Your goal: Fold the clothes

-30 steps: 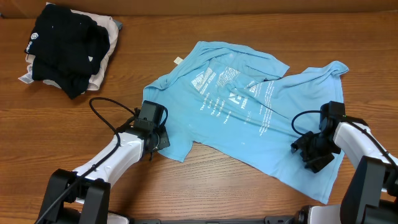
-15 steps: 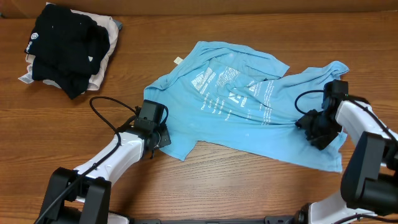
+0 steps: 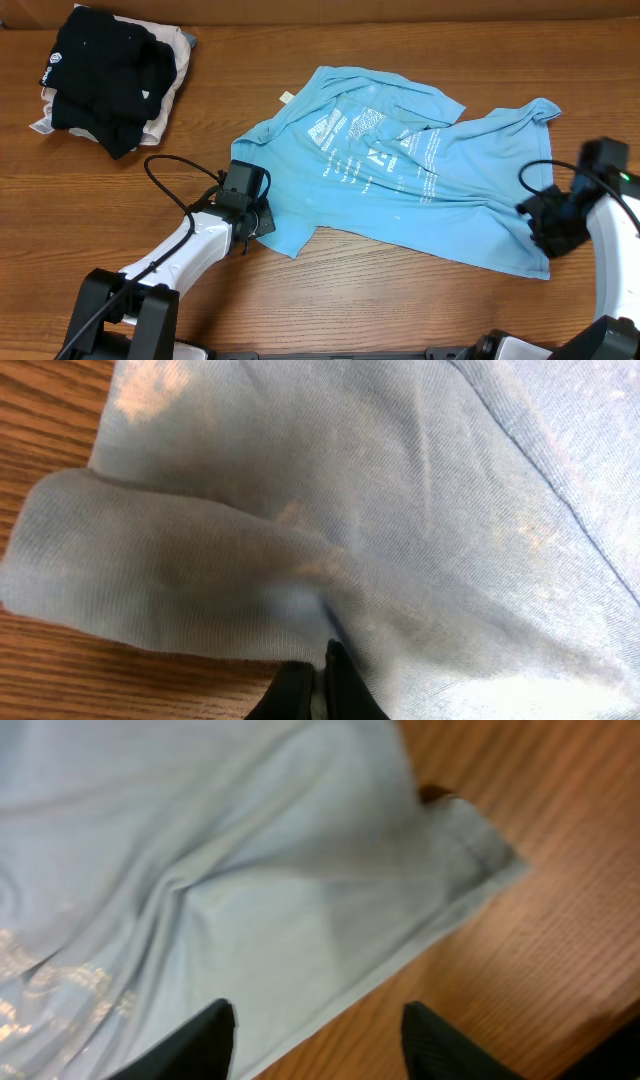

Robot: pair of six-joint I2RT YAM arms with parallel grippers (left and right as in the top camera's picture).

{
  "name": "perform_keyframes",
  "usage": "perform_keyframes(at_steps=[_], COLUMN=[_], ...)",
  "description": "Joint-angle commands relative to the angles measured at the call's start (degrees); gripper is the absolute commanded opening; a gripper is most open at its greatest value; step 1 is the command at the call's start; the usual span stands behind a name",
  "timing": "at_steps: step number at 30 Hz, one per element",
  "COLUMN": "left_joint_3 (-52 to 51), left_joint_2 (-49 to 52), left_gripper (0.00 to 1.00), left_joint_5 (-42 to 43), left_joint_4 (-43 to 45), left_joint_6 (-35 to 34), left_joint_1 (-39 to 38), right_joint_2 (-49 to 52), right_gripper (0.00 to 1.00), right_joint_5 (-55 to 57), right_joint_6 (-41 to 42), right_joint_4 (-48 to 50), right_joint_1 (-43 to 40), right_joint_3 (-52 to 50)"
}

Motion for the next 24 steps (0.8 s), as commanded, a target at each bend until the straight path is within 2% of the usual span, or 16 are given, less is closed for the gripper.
perform_keyframes(at_steps=[1, 15, 24], left_joint_3=[-0.98, -0.98, -1.01], left_joint_2=[1.49, 1.49, 1.49], left_gripper=[0.04, 0.04, 0.04], left_joint_5=[0.98, 2.64, 2.62], left_joint_4=[-0.24, -1.11, -2.84], left_joint_6=[-0.13, -0.13, -0.11], left_joint_1=[0.31, 0.31, 0.31], right_joint_2=[0.24, 0.26, 0.26], right_gripper=[0.52, 0.47, 0.47], right_joint_5=[0.46, 3.37, 8.11], right_joint_6=[0.39, 7.69, 9.38], right_joint_4=[1.57, 18.84, 25.94], right_joint_1=[-3.34, -5.84, -5.81], right_joint_3=[-5.11, -22.21, -24.46])
